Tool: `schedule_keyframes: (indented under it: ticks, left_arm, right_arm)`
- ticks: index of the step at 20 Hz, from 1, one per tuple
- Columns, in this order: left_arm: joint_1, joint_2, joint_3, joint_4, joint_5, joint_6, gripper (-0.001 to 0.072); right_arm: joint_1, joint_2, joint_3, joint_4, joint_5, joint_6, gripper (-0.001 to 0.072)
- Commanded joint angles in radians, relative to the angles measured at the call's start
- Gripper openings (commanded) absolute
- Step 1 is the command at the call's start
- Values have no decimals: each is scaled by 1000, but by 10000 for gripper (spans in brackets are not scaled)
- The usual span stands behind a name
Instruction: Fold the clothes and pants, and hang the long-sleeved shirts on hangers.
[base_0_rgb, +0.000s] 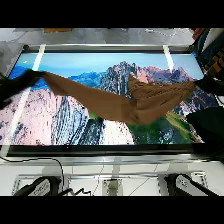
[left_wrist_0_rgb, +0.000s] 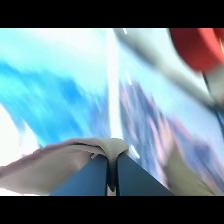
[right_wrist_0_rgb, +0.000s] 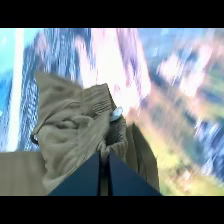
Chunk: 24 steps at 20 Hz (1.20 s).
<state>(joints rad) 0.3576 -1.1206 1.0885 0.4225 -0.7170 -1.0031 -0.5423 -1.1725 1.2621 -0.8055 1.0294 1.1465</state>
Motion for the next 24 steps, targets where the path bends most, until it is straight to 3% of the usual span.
schedule_keyframes:
  ticks: [1,6,9,12,14,19,22,24]
  left_arm:
    - [182,69,58,170,-56,-5,16]
    - [270,63,47,658,-404,-7,16]
    - [270,61,-39,895,-505,-7,16]
    - [272,60,-153,1152,-480,-24,15]
    - [272,48,-193,1275,-446,-103,16]
    - [272,14,-195,1420,-375,-156,15]
    - [272,14,-194,1540,-355,-280,15]
    - [279,14,-195,1564,-357,-292,15]
  right_arm:
    - [-1,1,76,-163,-18,85,39]
    - [-1,1,-10,-394,201,147,37]
    - [-2,24,-180,-441,269,146,37]
    - [-2,76,-319,-568,301,146,37]
    - [-2,96,-338,-641,337,146,37]
    - [-2,119,-321,-666,397,146,37]
    - [-2,119,-300,-673,454,146,38]
    - [-2,118,-301,-689,504,144,38]
